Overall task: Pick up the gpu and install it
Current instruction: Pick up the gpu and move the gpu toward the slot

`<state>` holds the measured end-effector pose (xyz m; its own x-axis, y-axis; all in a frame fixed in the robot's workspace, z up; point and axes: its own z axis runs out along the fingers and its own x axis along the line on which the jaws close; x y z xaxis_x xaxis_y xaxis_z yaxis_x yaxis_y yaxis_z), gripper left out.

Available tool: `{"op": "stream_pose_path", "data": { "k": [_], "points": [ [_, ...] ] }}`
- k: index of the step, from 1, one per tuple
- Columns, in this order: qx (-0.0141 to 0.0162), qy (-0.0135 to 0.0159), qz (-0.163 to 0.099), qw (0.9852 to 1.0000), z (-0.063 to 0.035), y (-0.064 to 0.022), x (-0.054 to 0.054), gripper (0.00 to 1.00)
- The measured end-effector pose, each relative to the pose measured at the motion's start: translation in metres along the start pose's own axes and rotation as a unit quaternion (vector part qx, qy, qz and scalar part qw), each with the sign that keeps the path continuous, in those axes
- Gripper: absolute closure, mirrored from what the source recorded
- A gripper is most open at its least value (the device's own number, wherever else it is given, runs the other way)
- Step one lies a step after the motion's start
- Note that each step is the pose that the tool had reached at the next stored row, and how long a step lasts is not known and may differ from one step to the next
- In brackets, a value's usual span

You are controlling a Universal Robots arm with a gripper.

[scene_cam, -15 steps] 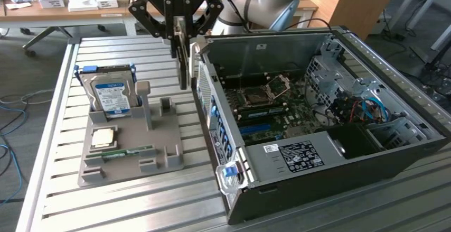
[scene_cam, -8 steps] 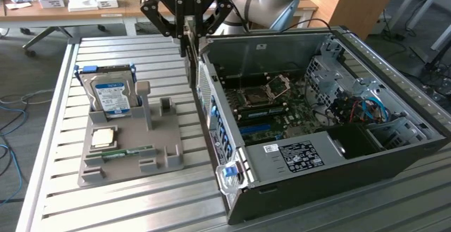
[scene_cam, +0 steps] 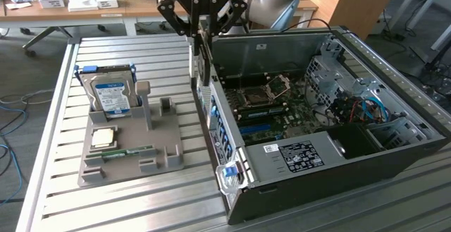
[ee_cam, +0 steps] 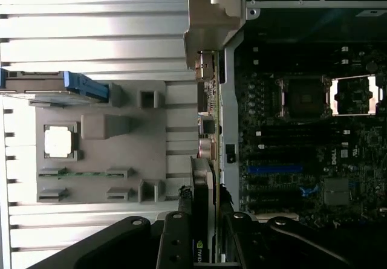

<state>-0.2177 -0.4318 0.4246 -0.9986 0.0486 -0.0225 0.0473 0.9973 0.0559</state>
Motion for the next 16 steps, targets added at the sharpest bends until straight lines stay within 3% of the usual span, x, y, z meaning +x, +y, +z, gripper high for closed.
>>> {"op": "stream_pose_path", "data": {
  "k": [16],
  "points": [
    [-0.0016,0.0001,0.0,1.0,0.0019,0.005,-0.065,0.73]
  ]
}}
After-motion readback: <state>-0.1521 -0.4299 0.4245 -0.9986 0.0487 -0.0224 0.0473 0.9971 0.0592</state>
